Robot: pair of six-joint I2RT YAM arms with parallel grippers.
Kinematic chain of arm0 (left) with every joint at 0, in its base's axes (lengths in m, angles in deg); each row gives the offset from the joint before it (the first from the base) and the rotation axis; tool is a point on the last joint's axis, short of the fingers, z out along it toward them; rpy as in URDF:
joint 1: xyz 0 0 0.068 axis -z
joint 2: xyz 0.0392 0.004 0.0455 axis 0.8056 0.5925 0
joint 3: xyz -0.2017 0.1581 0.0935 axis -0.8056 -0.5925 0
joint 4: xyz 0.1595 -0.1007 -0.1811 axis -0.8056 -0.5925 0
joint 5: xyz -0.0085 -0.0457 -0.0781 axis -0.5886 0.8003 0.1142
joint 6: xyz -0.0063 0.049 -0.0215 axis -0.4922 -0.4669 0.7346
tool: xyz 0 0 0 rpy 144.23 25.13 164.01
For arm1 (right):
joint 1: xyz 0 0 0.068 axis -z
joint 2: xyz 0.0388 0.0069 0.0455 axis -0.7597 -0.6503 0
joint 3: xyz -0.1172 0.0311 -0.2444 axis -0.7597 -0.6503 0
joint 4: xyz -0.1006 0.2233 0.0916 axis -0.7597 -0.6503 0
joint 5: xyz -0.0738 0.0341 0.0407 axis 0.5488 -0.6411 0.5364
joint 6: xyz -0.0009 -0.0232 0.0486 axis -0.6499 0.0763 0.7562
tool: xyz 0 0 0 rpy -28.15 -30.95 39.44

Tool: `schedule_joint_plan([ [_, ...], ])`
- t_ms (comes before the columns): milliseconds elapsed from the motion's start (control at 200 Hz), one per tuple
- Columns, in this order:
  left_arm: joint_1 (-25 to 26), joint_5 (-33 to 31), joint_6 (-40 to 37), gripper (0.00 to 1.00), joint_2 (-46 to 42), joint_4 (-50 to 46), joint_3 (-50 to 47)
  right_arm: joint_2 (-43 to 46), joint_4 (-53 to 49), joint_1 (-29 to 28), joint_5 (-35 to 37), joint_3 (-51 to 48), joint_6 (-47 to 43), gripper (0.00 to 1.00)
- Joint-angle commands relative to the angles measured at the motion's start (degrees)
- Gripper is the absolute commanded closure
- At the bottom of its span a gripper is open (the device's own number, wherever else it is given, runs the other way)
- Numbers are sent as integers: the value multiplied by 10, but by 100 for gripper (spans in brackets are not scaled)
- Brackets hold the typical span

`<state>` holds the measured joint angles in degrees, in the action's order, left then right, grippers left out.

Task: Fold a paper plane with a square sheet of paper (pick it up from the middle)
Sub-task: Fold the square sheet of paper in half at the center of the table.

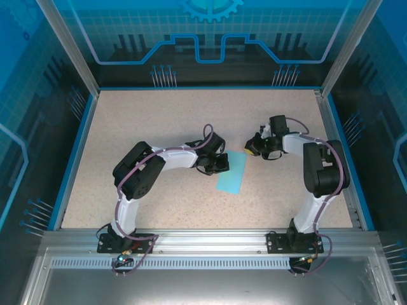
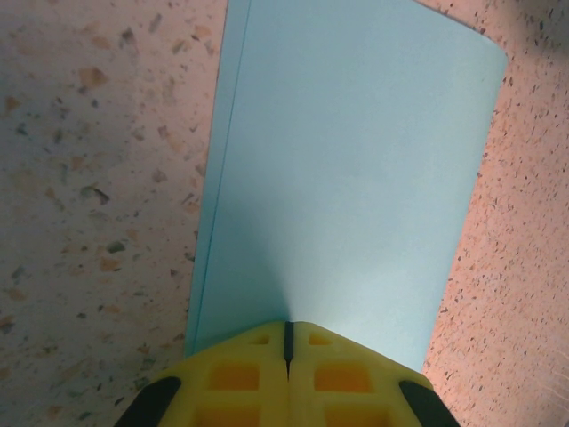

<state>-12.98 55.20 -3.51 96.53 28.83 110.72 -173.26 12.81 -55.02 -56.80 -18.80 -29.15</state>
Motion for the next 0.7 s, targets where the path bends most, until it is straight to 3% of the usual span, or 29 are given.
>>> schedule_joint_plan([
  [0, 10, -29, -3, 100, 41, -73, -26, -26, 11, -7, -2, -12, 10, 100],
  [345, 9, -29, -3, 100, 39, -75, -27, -42, 2, -12, 17, -31, -16, 100],
  [695, 10, -25, -3, 100, 39, -74, -21, 84, -27, -14, -24, -61, -47, 100],
])
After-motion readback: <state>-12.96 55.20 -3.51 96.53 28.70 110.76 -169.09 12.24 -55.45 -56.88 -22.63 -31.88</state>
